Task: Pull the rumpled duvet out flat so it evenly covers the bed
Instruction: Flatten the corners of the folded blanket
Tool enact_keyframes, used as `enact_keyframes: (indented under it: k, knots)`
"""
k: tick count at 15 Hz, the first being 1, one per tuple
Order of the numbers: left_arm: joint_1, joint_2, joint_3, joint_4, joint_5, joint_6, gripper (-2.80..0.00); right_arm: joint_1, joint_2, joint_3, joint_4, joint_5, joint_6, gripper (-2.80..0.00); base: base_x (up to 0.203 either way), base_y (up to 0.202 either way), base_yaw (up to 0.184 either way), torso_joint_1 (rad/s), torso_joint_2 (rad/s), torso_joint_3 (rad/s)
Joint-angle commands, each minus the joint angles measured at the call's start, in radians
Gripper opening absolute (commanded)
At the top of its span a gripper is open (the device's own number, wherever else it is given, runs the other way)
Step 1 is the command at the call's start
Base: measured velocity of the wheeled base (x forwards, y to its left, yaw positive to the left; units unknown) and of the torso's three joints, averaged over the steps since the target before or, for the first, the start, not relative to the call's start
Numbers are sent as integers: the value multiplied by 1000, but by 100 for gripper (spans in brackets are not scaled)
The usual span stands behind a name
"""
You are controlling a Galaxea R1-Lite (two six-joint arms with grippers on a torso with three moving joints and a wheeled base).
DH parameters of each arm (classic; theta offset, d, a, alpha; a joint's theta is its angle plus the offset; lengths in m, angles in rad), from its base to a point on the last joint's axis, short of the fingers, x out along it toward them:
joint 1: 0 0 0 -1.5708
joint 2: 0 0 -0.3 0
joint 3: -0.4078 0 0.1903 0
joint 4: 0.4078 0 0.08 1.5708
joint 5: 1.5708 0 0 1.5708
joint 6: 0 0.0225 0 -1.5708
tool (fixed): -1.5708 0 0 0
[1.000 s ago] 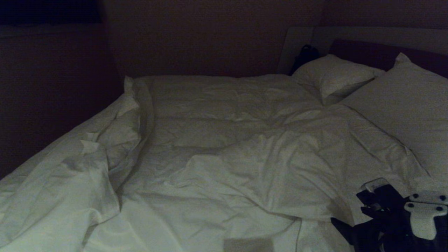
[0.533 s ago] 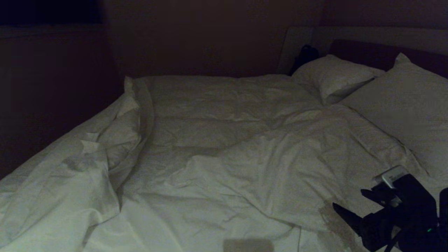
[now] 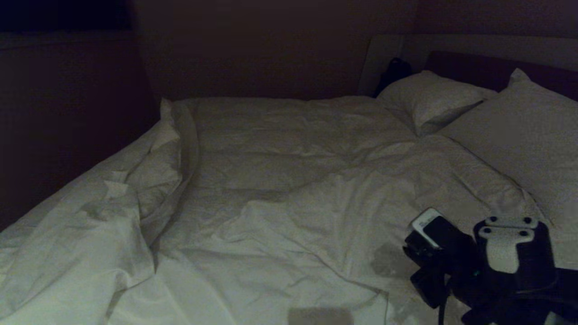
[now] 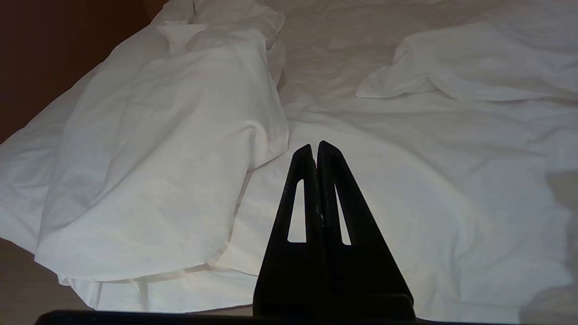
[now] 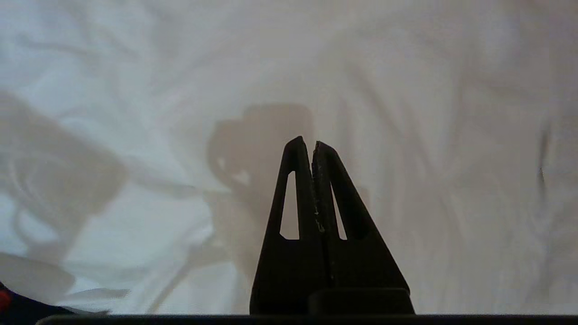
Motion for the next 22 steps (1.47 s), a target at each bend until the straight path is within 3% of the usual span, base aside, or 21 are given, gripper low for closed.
enact_keyframes:
  k: [1, 7, 12, 22]
  knots:
    - [0, 0, 0, 0, 0, 1, -280, 33, 94, -38, -3, -3, -58, -280, 0, 0, 0, 0, 0, 0]
    - [0, 0, 0, 0, 0, 1, -280, 117, 243, -116, -4, -10, -126, -280, 0, 0, 0, 0, 0, 0]
    - [0, 0, 0, 0, 0, 1, -280, 133, 387, -220, -9, -3, -145, -280, 0, 0, 0, 0, 0, 0]
    - [0, 0, 0, 0, 0, 1, -280, 156, 524, -215, -81, -8, -138, -280, 0, 0, 0, 0, 0, 0]
